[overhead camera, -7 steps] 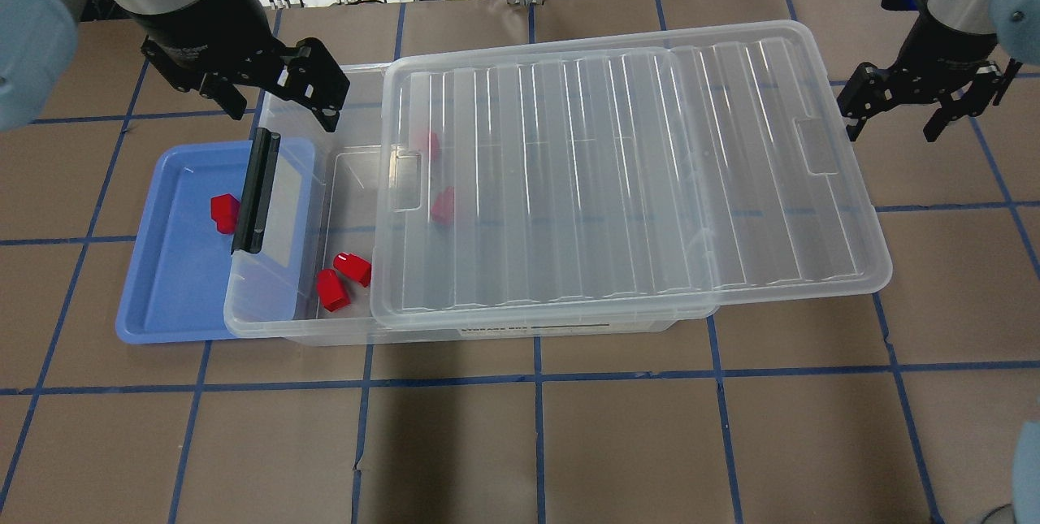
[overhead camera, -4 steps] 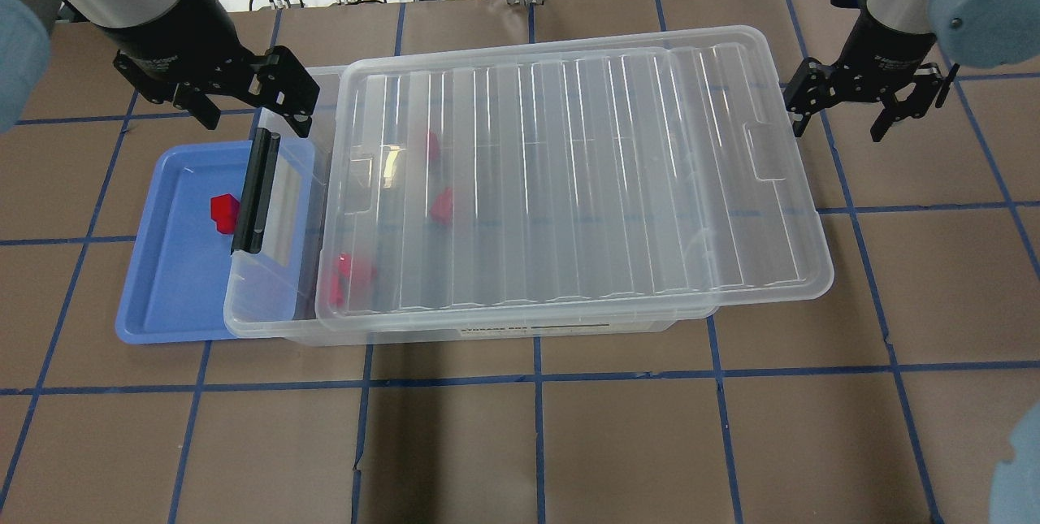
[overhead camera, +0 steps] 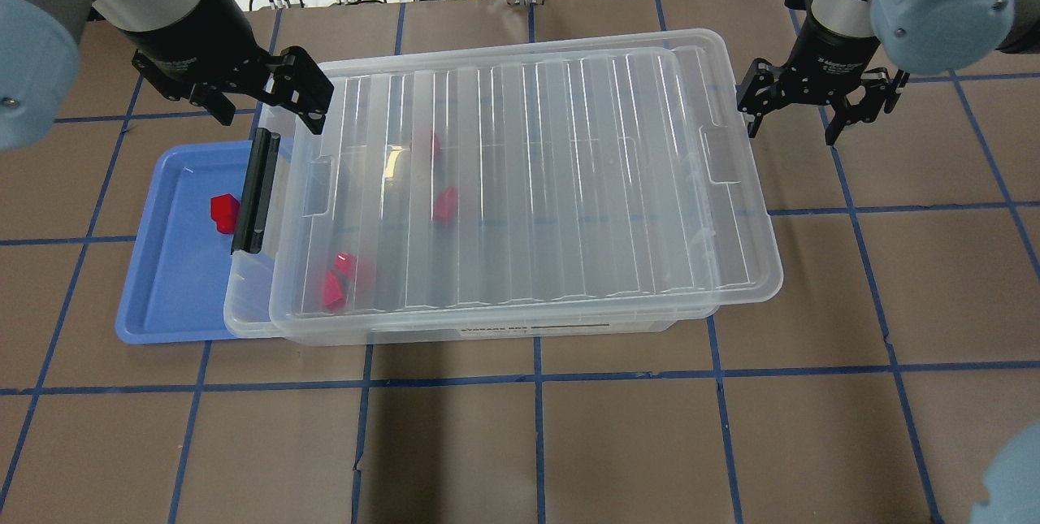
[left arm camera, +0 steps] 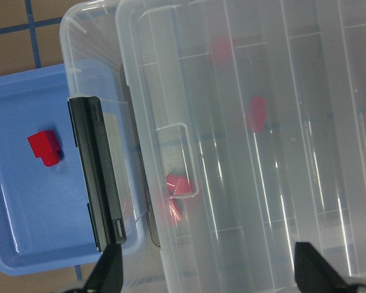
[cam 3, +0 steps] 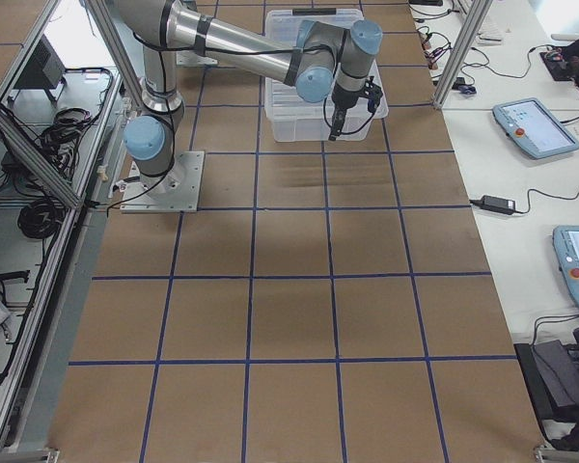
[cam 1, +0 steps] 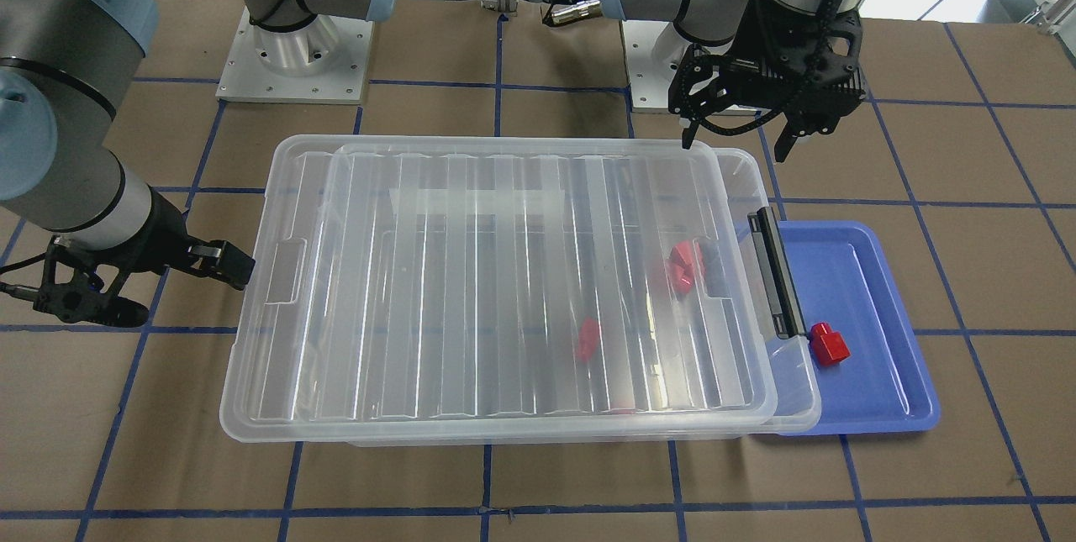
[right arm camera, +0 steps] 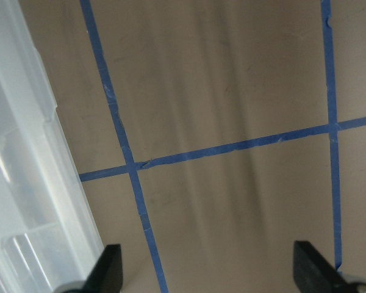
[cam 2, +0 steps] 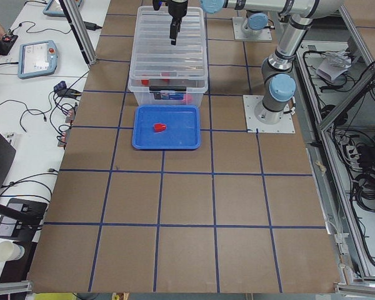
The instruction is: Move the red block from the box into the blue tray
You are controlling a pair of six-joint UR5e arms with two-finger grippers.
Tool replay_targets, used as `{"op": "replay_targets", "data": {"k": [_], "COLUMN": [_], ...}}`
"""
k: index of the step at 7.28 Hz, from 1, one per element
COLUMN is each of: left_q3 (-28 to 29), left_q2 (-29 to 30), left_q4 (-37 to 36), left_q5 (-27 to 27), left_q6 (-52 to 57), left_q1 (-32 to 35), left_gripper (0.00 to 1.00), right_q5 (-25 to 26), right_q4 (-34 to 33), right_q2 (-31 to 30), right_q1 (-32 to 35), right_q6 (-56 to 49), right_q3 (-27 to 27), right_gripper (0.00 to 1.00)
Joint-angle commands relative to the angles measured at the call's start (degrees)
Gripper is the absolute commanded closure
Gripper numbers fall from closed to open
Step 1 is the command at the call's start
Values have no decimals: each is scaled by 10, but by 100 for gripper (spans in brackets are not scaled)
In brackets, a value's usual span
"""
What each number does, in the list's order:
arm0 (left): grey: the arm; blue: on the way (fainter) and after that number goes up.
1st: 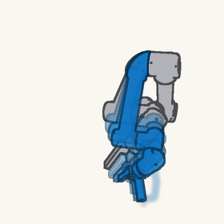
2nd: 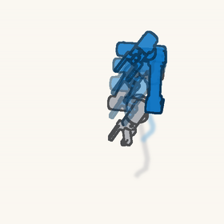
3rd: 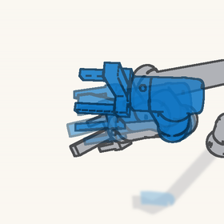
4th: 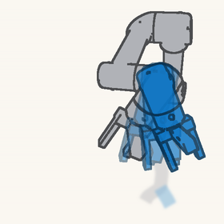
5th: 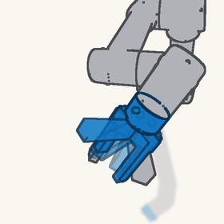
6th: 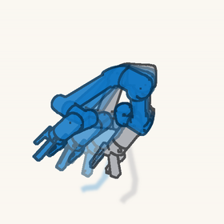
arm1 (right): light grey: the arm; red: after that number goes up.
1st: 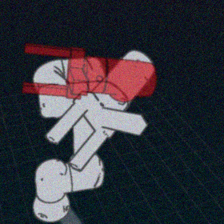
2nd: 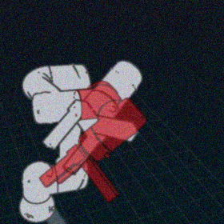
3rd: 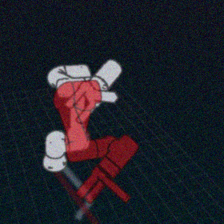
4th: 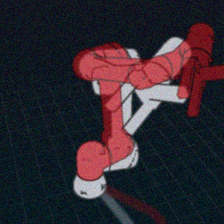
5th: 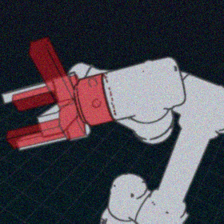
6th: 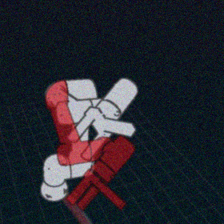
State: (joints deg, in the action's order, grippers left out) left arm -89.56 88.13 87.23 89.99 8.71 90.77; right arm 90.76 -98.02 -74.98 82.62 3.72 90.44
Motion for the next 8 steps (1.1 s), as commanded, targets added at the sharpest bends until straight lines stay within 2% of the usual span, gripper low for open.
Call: {"op": "replay_targets", "data": {"k": [1,6,8], "left_q3": [0,-12,-24], "left_q2": [5,-9,-10], "left_q4": [0,0,-3], "left_q5": [-1,0,1], "left_q6": [0,-2,-1], "left_q1": [4,5,3], "left_gripper": [0,0,0], "right_q5": [-1,1,4], "right_q4": [-2,-2,-2], "right_q2": [0,0,-31], "right_q1": [19,32,23], "right_q6": [26,23,19], "right_q3": [0,-5,-9], "right_gripper": [0,0,0]}}
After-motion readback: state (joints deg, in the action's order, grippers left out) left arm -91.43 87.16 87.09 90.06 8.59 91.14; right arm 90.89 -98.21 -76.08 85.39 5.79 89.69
